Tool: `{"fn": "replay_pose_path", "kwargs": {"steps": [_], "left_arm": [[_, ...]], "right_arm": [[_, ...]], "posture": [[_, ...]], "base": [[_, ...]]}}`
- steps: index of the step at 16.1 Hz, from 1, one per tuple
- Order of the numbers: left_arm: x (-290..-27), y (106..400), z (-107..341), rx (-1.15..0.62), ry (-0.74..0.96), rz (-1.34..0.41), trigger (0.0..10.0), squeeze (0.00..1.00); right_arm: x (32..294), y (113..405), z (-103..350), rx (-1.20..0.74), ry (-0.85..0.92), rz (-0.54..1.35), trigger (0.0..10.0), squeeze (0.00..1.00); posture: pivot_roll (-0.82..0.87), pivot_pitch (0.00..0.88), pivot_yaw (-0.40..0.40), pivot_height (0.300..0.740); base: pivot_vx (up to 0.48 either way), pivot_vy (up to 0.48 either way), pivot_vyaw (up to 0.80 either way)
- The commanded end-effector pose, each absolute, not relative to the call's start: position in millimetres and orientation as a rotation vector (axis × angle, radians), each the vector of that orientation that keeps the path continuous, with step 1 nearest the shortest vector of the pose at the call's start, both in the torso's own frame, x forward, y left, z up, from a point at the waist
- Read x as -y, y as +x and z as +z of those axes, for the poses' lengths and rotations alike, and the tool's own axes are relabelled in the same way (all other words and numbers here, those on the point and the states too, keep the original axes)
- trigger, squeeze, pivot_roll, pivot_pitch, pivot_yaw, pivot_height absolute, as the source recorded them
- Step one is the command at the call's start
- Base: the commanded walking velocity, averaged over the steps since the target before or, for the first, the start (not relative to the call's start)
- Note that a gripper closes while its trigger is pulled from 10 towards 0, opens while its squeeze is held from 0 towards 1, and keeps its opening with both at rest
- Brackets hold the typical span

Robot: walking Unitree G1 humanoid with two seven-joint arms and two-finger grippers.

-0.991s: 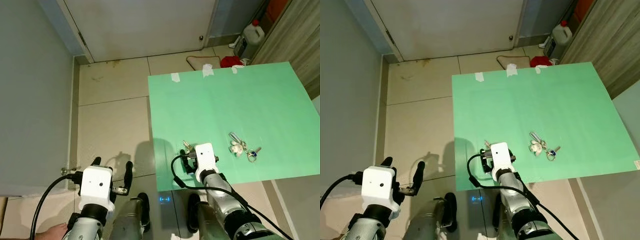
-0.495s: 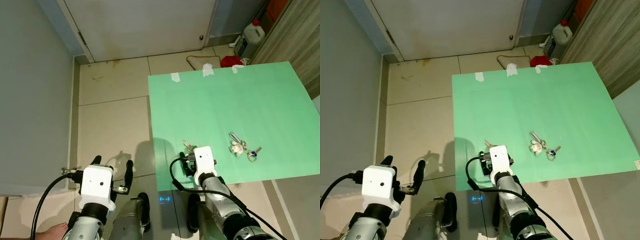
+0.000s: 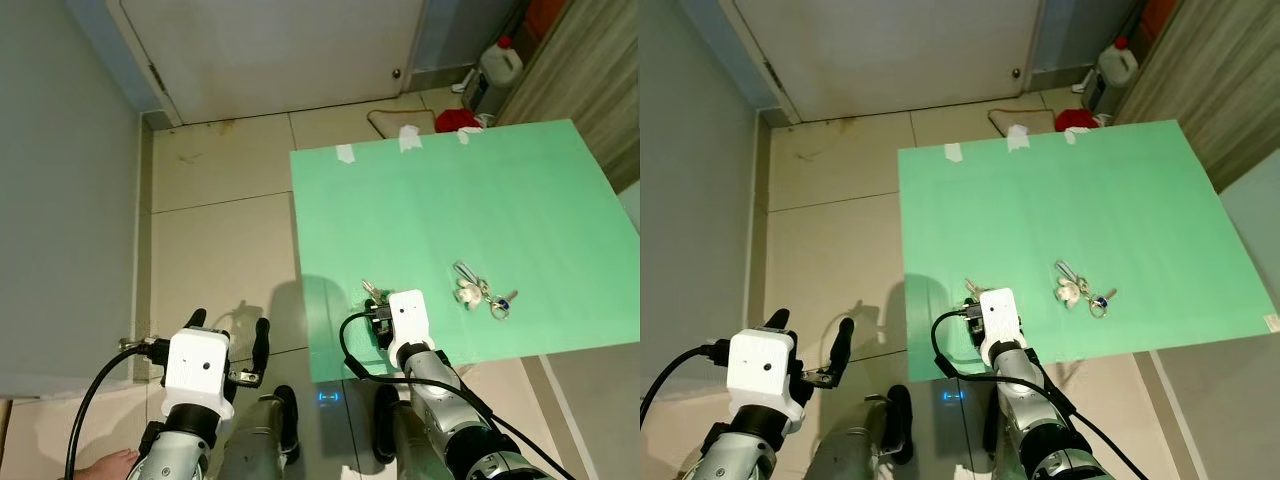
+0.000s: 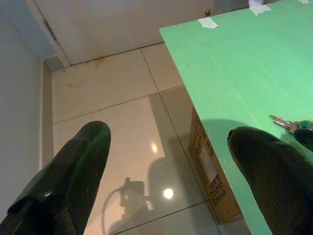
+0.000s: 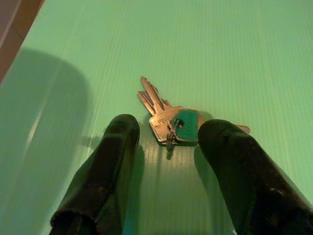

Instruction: Hang keys on a hook

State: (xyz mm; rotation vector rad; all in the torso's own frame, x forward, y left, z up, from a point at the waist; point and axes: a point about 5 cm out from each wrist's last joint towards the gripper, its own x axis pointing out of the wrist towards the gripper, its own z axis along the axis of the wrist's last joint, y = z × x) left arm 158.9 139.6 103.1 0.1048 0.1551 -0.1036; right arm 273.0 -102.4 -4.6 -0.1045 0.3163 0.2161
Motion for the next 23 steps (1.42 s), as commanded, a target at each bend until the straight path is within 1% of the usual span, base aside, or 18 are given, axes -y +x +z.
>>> {"fn": "replay_pose_path", "kwargs": {"steps": [1,9,15,19,22,23], "left_arm": [[-141,153,97,-0.189,0.106,-0.092,10.0,0.00],[-140,153,97,-0.188,0.105,-0.090,10.0,0.00],[-140,151,97,-0.191,0.108,-0.090,10.0,0.00],[-141,151,99,-0.189,0.111,-0.086,10.0,0.00],[-141,152,97,-0.192,0.113,-0.089,10.0,0.00],[-141,154,97,-0.187,0.112,-0.091,10.0,0.00]], "right_arm": [[101,267,-10,-0.340,-0.095,0.219,0.0,0.00],[101,265,-13,-0.352,-0.101,0.231,0.0,0.00],[93,265,-12,-0.357,-0.088,0.253,0.0,0.00],[87,265,-10,-0.345,-0.071,0.284,0.0,0.00],[88,276,3,-0.276,-0.054,0.284,0.0,0.00],[91,286,17,-0.205,-0.040,0.281,0.0,0.00]], "posture": [[0.18,0.356,0.044,0.740],[0.18,0.364,0.040,0.740],[0.20,0.358,0.042,0.740],[0.20,0.370,0.043,0.740],[0.19,0.357,0.040,0.740],[0.18,0.348,0.037,0.740]], "base": [[0.000,0.000,0.00],[0.000,0.000,0.00],[0.000,0.000,0.00],[0.000,0.000,0.00],[0.000,0.000,0.00],[0.000,0.000,0.00]]}}
